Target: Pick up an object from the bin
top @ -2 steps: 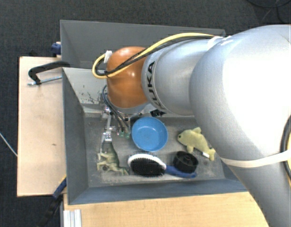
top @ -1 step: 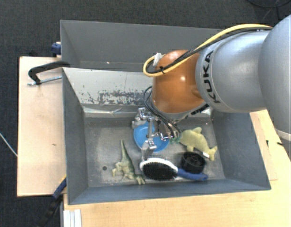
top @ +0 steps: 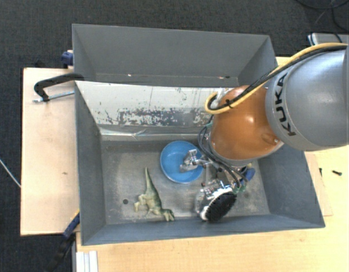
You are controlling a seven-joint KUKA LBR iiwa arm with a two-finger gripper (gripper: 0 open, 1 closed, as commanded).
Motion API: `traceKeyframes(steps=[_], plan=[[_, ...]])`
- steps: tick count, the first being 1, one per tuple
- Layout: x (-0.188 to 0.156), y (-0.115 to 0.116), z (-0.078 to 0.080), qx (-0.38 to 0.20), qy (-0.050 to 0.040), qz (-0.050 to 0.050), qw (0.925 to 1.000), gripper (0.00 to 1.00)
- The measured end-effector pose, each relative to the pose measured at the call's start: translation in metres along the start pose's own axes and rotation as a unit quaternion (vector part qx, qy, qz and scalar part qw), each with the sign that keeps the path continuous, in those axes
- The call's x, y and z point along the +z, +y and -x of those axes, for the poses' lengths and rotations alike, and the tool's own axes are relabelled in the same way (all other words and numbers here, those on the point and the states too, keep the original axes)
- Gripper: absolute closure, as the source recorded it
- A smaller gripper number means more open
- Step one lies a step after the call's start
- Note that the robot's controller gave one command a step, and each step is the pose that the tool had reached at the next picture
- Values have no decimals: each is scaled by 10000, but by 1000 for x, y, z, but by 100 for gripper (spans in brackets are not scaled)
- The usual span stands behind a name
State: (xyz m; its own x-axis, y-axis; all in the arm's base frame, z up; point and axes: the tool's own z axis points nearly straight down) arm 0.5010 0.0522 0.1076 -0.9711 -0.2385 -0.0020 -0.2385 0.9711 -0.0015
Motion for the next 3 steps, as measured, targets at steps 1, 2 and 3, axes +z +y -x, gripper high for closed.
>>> traceKeyframes(steps=[1,2,3], plan=[[29,-26,28,-2019,-7,52,9794,0],[26,-30,30,-2022,-26,8,9793,100],[-106,-22,43,-1782,-65,-8,9840,100]])
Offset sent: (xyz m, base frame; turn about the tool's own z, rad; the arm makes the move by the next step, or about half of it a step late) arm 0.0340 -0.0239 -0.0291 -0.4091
